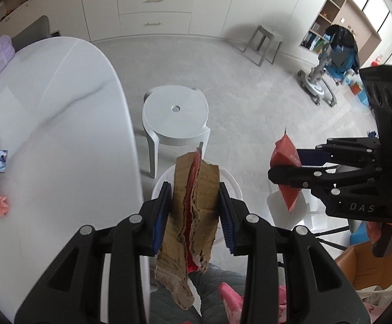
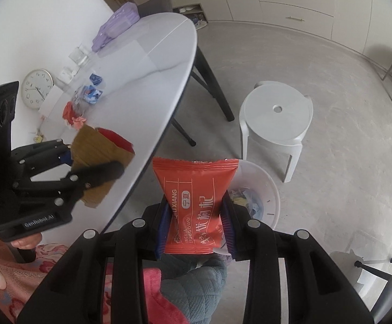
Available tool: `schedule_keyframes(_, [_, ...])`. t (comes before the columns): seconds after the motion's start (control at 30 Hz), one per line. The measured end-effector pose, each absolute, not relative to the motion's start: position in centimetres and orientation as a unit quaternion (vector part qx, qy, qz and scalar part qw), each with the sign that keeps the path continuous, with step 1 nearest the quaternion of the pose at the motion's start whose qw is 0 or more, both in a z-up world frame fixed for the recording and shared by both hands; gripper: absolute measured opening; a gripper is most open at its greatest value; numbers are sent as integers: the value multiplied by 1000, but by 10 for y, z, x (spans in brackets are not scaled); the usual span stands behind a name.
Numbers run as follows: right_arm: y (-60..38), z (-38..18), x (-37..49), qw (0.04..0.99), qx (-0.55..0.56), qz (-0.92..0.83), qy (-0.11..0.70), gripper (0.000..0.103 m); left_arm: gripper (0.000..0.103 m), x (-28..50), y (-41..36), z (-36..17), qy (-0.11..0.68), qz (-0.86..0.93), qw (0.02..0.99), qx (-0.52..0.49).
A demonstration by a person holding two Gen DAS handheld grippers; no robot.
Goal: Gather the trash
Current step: 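Carry the cardboard and snack packet over the white bin and open both tools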
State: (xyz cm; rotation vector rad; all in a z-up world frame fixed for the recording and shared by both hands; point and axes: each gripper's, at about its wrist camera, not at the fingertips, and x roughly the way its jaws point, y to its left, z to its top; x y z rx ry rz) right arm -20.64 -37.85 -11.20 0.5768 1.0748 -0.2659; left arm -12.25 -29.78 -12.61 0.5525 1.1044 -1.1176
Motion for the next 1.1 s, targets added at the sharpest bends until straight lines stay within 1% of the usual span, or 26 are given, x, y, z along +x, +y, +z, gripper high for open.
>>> schedule_keyframes(0.07, [-384,-111,-214,812,270,-125,503,35,44,-122,-301,-129,495,-488,675,249])
schedule_keyframes(0.13, [-388,-113,-218,812,272,-124,502,35,71,-125,-303,-128,495,-482,680,247])
schedule_keyframes(0.2, [-390,-111,-223,811,274,-124,501,36,80,-130,-302,-124,484,-478,689,248])
schedule_keyframes(0.23, [-392,-112,-225,811,275,-123,501,36,81,-133,-302,-122,478,-479,692,251])
schedule_keyframes(0.67, [-391,-118,-231,807,272,-108,512,36,84,-138,-306,-113,475,-464,706,247])
schedule_keyframes(0.73, [-388,-121,-228,806,267,-106,518,38,84,-137,-301,-111,474,-461,709,244])
schedule_keyframes(0.77, [-385,-125,-224,803,261,-103,526,43,85,-136,-299,-110,474,-459,711,242])
schedule_keyframes(0.8, [-382,-128,-221,798,255,-101,536,62,86,-134,-298,-109,474,-457,713,241])
schedule_keyframes(0.83, [-379,-133,-217,792,242,-108,549,86,88,-132,-297,-109,474,-454,715,239])
schedule_keyframes(0.87, [-377,-134,-215,790,232,-119,555,94,89,-131,-295,-108,474,-452,717,237])
schedule_keyframes(0.9, [-376,-135,-214,789,219,-137,557,100,89,-129,-292,-107,474,-450,720,234])
schedule_keyframes(1.1, [-386,-138,-214,775,245,-167,558,100,90,-121,-280,-105,475,-436,731,223])
